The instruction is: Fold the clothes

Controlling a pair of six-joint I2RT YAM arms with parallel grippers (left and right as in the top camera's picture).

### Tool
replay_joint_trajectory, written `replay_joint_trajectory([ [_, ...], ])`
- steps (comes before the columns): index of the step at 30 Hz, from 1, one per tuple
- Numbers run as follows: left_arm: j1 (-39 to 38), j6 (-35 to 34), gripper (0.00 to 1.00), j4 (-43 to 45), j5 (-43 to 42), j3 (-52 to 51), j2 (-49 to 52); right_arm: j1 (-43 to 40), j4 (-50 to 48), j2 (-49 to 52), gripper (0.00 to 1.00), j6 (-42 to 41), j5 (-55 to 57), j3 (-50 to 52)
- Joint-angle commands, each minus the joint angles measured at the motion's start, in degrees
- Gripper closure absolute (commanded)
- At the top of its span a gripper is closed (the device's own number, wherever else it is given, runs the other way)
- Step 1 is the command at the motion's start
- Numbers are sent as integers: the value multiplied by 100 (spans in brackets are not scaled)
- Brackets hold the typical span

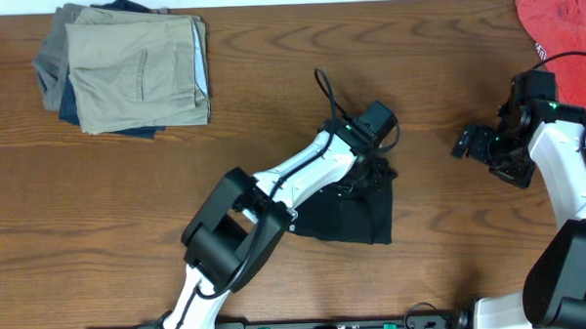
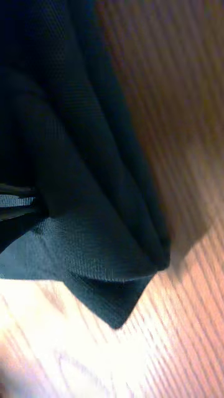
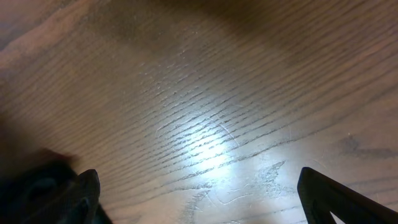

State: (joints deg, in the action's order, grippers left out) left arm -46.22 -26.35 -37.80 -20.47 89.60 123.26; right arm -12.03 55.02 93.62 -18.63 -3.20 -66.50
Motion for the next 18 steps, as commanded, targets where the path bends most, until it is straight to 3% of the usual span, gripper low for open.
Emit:
replay_joint_trajectory([
  [1, -24, -48, 90, 44, -289, -44, 177, -28, 4, -83, 1, 68, 0, -83],
  [11, -2, -46, 90, -597, -289, 179, -1027, -28, 4, -83, 1, 66, 0, -83],
  [18, 249, -48, 89, -1572, -26, 177, -2234, -28, 4, -83, 1, 68, 0, -83],
])
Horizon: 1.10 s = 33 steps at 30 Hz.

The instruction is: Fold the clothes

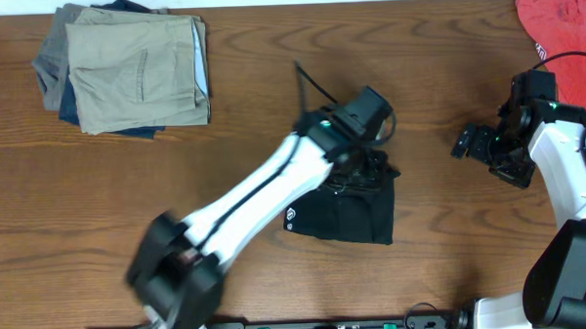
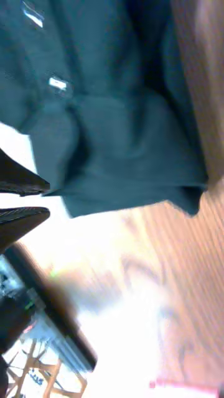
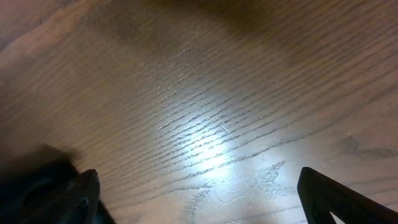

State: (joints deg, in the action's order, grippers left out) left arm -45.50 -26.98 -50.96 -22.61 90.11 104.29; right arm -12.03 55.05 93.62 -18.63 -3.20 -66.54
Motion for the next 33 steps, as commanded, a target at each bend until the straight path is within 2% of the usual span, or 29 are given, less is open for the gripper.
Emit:
replay_joint_trajectory([
  [1, 251, 13, 89, -483, 387, 127, -439, -28, 2, -83, 1, 68, 0, -79],
  [5, 490, 15, 89, -1373, 1091, 79, -496, -28, 2, -83, 1, 68, 0, -79],
  [9, 562, 4, 89, -1388, 1119, -361, -424, -28, 2, -83, 1, 68, 0, -79],
  [13, 551, -293, 89, -979, 1115, -1043, -310, -28, 2, -83, 1, 68, 0, -79],
  [19, 557, -334, 89, 365, 1115, -2461, -61, -28, 2, -83, 1, 68, 0, -79],
  [22, 557, -334, 89, 645, 1115, -2852, -20, -28, 2, -83, 1, 68, 0, -79],
  [26, 557, -334, 94, 382, 1110, -2754, -79, -28, 2, -83, 1, 68, 0, -79],
  [33, 557, -304, 94, -138, 1182, -2037, -590, -28, 2, -83, 1, 68, 0, -79],
])
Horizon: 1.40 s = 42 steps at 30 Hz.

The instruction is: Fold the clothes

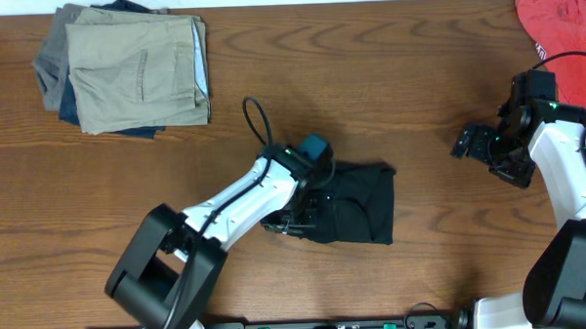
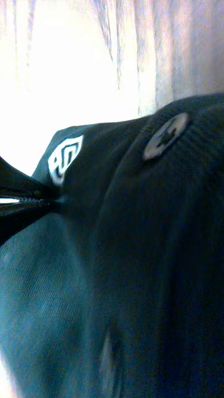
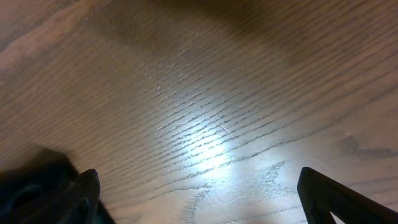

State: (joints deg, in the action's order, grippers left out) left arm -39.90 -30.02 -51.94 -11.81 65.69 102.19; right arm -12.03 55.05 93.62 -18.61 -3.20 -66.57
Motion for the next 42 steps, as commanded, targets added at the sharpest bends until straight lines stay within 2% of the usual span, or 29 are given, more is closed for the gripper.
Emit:
replay_joint_trajectory([
  [1, -2, -4, 94, -4, 131, 522, -483, -28, 2, -83, 1, 66, 0, -76],
  [7, -2, -2, 84, 804, 697, 656, -800, -28, 2, -83, 1, 66, 0, -76],
  [11, -2, -4, 84, 1043, 846, 654, -662, -28, 2, -83, 1, 66, 0, -76],
  [22, 17, -2, 83, 1471, 846, 654, 741, -28, 2, -83, 1, 63, 0, -76],
  [25, 114, 236, 83, 1744, 844, 656, 1082, -28, 2, -83, 1, 66, 0, -76],
  [27, 214, 343, 78, 1823, 846, 656, 1143, -28, 2, -83, 1, 66, 0, -76],
  [33, 479, 339, 78, 1453, 841, 798, 833, -28, 2, -83, 1, 66, 0, -76],
  [42, 343, 157, 78, 890, 660, 1051, -433, -28, 2, -83, 1, 66, 0, -76],
])
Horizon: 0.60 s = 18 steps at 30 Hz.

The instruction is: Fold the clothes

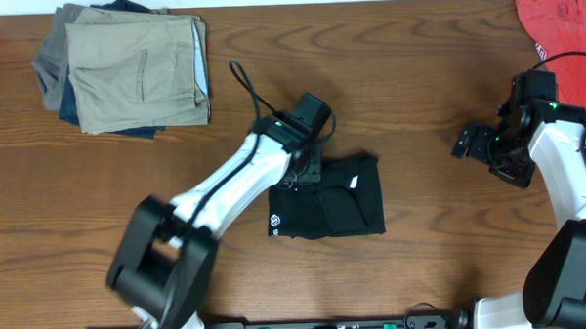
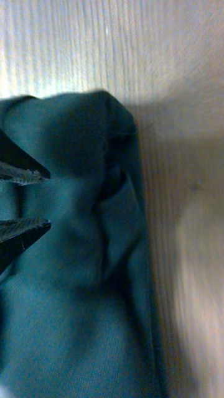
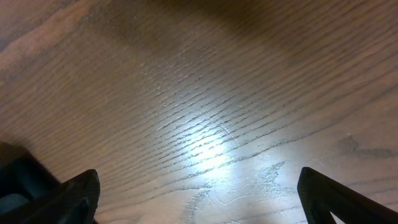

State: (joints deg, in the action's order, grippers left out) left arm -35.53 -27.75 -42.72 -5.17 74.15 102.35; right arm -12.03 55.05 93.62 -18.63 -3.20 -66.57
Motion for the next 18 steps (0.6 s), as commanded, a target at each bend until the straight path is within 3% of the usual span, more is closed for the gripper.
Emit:
replay_joint_trajectory([
  [1, -144, -114, 78, -33, -24, 205, -527, -28, 2, -83, 1, 66, 0, -76],
  [13, -903, -975, 78, 20, -278, 170, 223, -28, 2, -83, 1, 68, 0, -76],
  [18, -955, -1075, 78, 579, -518, 173, 903, -28, 2, -83, 1, 68, 0, -76],
])
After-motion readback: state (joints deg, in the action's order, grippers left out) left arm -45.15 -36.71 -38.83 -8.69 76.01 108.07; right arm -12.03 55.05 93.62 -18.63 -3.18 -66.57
